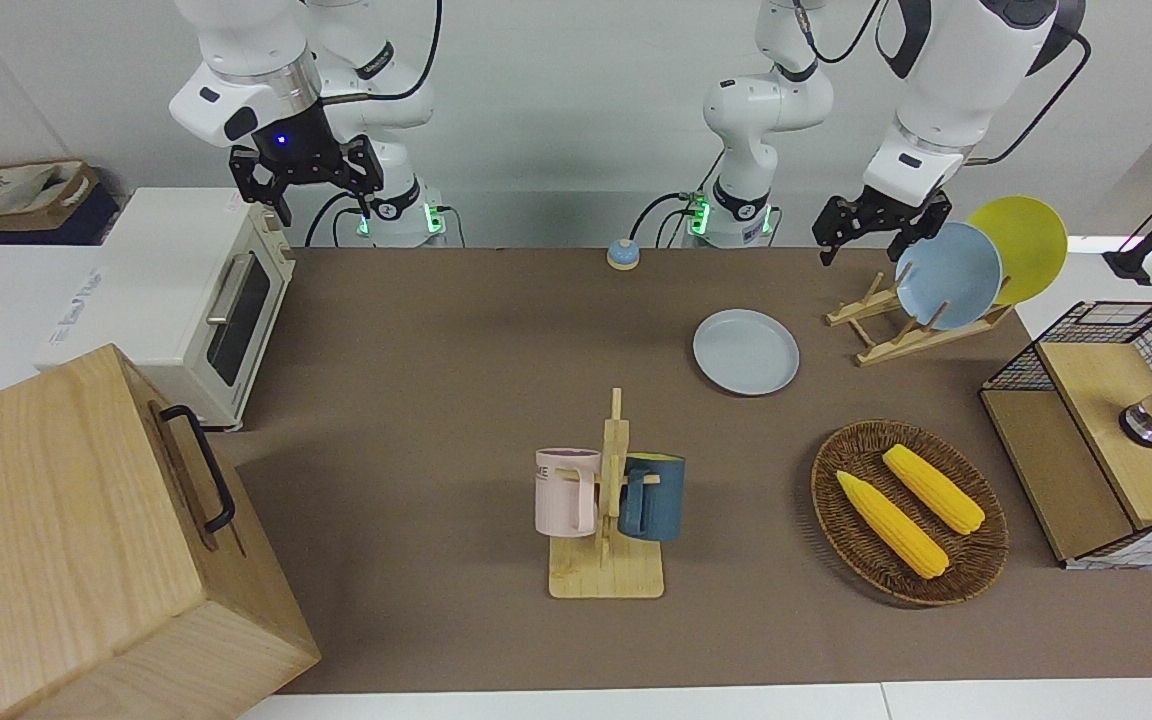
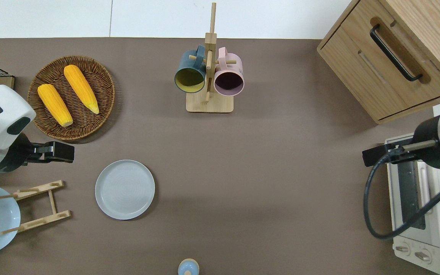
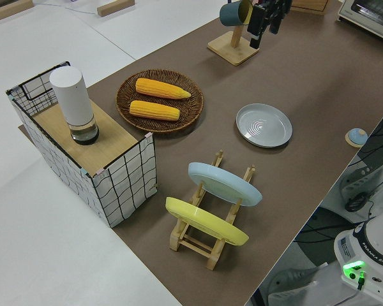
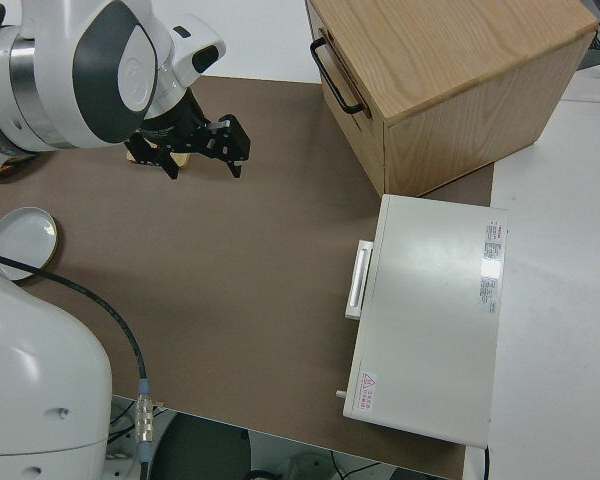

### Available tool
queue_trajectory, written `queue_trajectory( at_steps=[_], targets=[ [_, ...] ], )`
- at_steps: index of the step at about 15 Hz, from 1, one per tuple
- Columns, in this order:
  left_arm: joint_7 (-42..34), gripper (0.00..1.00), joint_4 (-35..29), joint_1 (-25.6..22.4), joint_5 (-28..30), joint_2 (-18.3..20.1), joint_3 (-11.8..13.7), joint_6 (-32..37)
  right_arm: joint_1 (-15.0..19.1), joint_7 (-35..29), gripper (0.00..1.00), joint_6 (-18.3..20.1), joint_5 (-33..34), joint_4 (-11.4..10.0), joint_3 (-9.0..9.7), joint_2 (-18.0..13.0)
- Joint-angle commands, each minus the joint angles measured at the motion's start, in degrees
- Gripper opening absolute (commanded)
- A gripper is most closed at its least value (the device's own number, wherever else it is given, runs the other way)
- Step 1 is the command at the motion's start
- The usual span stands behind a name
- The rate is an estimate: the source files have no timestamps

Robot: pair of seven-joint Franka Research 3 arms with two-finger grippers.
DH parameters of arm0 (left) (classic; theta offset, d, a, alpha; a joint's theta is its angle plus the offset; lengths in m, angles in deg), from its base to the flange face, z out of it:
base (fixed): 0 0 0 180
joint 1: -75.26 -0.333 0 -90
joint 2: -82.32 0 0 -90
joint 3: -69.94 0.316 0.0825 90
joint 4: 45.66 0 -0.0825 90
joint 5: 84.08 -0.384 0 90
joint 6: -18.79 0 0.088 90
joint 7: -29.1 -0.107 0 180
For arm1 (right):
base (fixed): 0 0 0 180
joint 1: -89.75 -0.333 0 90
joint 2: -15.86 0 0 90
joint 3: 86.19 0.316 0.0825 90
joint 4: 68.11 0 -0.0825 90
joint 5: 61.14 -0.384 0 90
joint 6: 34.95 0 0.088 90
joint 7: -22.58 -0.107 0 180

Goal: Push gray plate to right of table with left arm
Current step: 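Lower the left gripper toward the near edge of the gray plate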

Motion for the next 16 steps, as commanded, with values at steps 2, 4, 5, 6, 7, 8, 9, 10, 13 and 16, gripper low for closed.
queue_trajectory(
  at_steps=[2,4,5,6,7,8,9,10,13,16],
  targets=[
    [-0.59,1.0,0.81,-0.39,0.33,0.02,0.68,1.33,1.13,-0.74,0.983,0.89,-0.33,0.5,0.96,-0.17],
    [-0.67,1.0,0.73,-0.39,0.33,0.1,0.68,1.42,1.13,-0.74,0.983,0.89,-0.33,0.5,0.87,-0.17],
    [-0.67,1.0,0.64,-0.39,0.33,0.1,0.68,1.33,1.13,-0.74,0.983,0.89,-0.33,0.5,0.96,-0.17],
    [-0.67,1.0,0.64,-0.39,0.33,0.1,0.68,1.33,1.13,-0.74,0.983,0.89,-0.33,0.5,0.96,-0.17],
    [-0.67,1.0,0.55,-0.48,0.33,0.1,0.68,1.33,1.13,-0.74,0.983,0.89,-0.33,0.5,0.87,-0.17],
    [-0.67,1.0,0.55,-0.39,0.33,0.1,0.68,1.33,1.13,-0.74,0.983,0.89,-0.33,0.5,0.96,-0.17],
    [-0.67,1.0,0.55,-0.48,0.33,0.19,0.68,1.42,1.13,-0.74,0.983,0.89,-0.33,0.5,0.96,-0.17],
    [-0.67,1.0,0.46,-0.48,0.33,0.19,0.68,1.42,1.13,-0.74,0.983,0.89,-0.33,0.5,0.96,-0.17],
    [-0.67,1.0,-0.24,-0.48,0.76,0.97,0.68,1.68,1.13,-0.74,0.983,0.89,-0.33,0.5,0.96,-0.17],
    [-1.02,1.0,-4.53,-0.48,0.85,3.78,0.86,0.2,1.13,-0.74,0.983,0.89,-0.25,0.5,0.87,-0.17]
  ],
)
